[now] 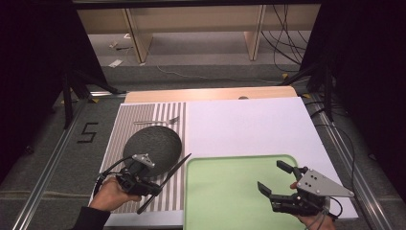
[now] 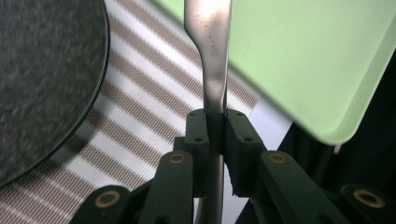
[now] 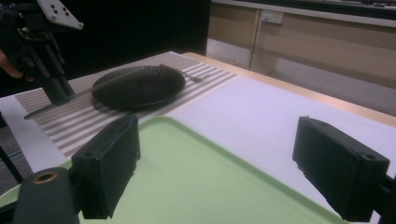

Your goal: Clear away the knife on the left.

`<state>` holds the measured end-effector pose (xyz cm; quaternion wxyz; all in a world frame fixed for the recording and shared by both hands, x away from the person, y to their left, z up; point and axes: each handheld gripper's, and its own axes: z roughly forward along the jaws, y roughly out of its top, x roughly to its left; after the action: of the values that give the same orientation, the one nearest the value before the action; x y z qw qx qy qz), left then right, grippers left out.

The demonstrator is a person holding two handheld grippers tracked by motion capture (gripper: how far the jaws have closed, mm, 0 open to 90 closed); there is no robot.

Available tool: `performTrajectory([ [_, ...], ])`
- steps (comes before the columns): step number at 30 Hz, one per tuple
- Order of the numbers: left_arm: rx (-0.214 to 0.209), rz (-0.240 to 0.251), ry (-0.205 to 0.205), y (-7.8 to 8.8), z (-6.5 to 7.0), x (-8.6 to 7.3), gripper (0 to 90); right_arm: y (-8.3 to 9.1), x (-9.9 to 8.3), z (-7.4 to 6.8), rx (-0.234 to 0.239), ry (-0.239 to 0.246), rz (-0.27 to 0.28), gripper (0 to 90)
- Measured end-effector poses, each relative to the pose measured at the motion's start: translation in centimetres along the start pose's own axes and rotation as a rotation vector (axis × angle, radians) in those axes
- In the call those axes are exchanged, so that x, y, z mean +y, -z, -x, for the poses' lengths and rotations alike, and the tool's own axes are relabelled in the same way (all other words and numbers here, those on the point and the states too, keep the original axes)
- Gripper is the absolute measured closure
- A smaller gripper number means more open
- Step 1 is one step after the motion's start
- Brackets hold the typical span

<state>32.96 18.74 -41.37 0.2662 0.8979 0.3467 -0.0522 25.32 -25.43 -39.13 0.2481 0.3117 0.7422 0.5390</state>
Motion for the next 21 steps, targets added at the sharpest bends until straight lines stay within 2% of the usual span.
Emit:
performTrajectory([
  [2,0.001,0.01,-0.009,0.0,0.6,0.4,80.2,0.0,0.0,0.0,0.001,0.001,0.002,15.8],
  [4,0.026,0.027,-0.027,-0.1,1.3,0.8,80.2,0.0,0.0,0.0,0.001,0.002,0.003,15.8],
  [8,0.021,0.023,-0.064,-0.4,2.7,1.6,80.2,0.0,0.0,0.0,0.001,0.002,0.003,15.9],
  [10,0.013,0.017,-0.086,-0.7,3.5,2.1,80.3,0.0,0.0,0.0,0.001,0.0,0.004,15.9],
  [14,-0.015,-0.008,-0.094,-1.7,4.4,2.7,80.3,0.0,0.0,0.0,0.0,0.002,0.002,15.8],
  [17,-0.017,-0.014,-0.094,-2.2,4.7,3.1,80.3,0.0,0.0,0.0,-0.002,-0.001,0.0,15.8],
  [21,-0.048,-0.03,-0.11,-3.1,5.4,4.0,80.3,0.0,0.0,0.0,-0.003,0.001,0.0,15.8],
])
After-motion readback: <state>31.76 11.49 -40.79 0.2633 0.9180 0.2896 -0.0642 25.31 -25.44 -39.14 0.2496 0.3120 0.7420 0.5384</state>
